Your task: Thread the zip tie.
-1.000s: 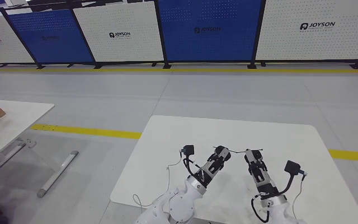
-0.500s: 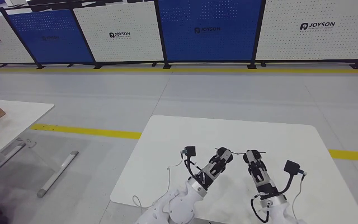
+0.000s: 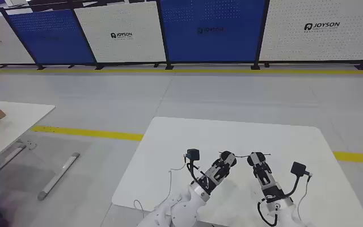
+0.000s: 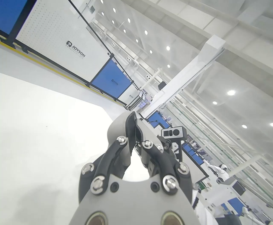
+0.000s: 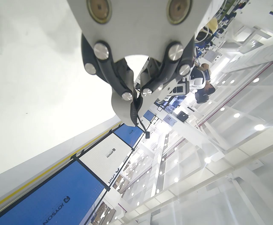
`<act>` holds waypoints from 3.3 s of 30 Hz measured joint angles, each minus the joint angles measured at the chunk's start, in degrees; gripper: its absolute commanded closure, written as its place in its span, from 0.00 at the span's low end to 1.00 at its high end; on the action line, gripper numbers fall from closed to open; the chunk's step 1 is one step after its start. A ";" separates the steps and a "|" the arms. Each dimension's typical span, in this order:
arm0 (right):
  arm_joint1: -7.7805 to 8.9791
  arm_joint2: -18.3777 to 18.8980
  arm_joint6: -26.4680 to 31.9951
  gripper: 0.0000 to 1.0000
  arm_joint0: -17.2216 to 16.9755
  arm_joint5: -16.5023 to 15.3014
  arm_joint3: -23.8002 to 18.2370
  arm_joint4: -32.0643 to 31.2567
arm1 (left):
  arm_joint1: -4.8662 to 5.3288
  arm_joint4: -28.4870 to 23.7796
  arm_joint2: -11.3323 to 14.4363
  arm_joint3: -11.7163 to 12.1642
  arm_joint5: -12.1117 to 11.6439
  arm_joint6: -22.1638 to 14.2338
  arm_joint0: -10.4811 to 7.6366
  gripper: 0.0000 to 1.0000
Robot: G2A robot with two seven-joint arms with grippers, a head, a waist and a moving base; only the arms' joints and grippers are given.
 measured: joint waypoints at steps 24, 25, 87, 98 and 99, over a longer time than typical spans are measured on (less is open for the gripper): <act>0.12 -0.75 -0.64 1.00 0.17 -0.16 0.28 -1.67 | -0.33 0.86 0.86 -0.26 1.22 -1.53 -0.06 0.82; 0.12 -0.84 -0.62 1.00 0.19 -0.22 0.24 -1.83 | -0.36 0.88 0.92 -0.27 1.33 -1.54 -0.14 0.82; 1.26 0.91 7.57 1.00 0.38 -1.04 -1.04 1.37 | -0.31 5.08 0.60 -1.56 4.22 -5.34 -0.23 1.00; 1.45 1.15 8.42 0.59 0.50 0.05 -1.39 3.09 | -0.46 5.53 0.78 -1.46 5.47 -4.42 -0.42 1.00; 1.46 1.15 8.35 0.60 0.49 0.07 -1.41 3.09 | -0.47 5.60 0.81 -1.42 5.56 -4.40 -0.45 1.00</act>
